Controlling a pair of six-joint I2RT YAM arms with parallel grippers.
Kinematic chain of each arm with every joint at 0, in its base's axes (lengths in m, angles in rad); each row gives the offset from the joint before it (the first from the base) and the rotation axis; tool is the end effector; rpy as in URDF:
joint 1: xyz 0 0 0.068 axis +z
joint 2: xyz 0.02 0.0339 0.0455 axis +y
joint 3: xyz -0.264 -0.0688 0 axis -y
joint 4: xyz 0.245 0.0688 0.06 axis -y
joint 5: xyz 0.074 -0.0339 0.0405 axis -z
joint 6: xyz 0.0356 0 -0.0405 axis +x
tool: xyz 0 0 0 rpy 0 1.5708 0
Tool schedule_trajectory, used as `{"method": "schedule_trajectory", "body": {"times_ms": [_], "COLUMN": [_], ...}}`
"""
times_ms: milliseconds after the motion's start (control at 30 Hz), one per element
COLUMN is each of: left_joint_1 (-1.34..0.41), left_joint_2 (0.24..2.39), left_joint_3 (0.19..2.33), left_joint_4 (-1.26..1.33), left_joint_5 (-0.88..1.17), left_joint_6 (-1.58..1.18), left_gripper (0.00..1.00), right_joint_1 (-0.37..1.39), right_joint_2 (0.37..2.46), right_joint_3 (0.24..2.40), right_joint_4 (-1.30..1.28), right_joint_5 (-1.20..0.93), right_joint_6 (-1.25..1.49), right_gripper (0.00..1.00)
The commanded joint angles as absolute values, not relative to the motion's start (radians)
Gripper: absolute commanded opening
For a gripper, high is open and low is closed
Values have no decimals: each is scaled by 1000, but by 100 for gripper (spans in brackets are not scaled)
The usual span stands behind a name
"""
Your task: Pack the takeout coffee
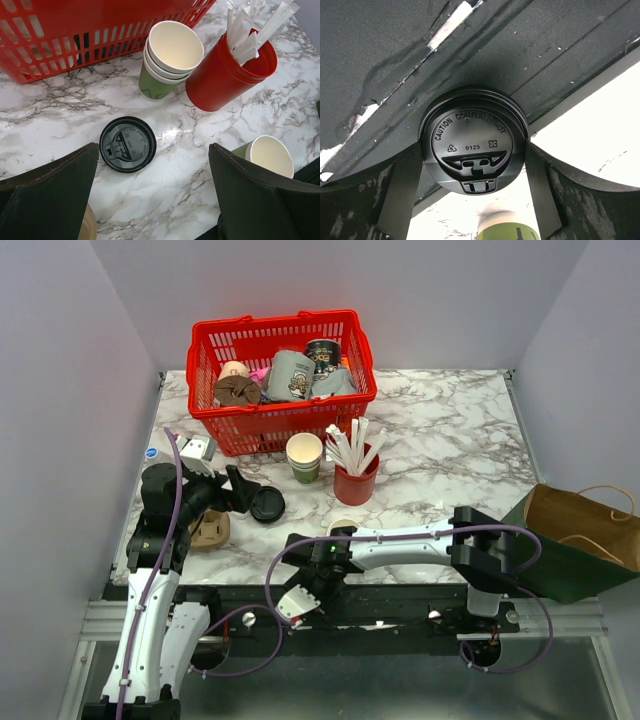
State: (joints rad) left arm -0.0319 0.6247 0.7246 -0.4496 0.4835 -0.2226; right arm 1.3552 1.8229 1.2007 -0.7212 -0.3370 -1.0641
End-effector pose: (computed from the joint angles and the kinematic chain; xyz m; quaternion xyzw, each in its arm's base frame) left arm 0.1422 -0.0211 0.3159 0.0609 0.8050 -0.2652 0.5272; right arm 0.0621 0.3387 0.1703 -0.9230 0.3283 0.1811 0.0865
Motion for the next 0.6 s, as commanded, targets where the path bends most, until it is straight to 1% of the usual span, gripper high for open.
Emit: {"method": "schedule_trajectory", "body": {"times_ms": [0,200,300,400,567], "left_joint_1": [-23,-23,-23,-23,-23], "left_joint_2": [617,641,660,686,730], "left_joint_3": [719,748,784,819,862], "left_joint_4": [-433,-439,-445,-451,-446], "left_joint_5": [505,514,511,502,514], "left_joint_6": [-233,-230,-209,-186,-179], "left_gripper": [99,98,98,98,99], "right_joint_1": [1365,1361,1353,1345,1304], "right_joint_2": [1767,1723,1694,1681,1683], "right_joint_3": [1198,1278,1337,1440,1650], "right_joint_4": [-695,-735,-752,-802,-991], "right_joint_5": [-313,-298,-316,-328,-380], "right_joint_6": [-1058,-1060,-1054,-1022,-945], "right_gripper": [84,80,80,80,79]}}
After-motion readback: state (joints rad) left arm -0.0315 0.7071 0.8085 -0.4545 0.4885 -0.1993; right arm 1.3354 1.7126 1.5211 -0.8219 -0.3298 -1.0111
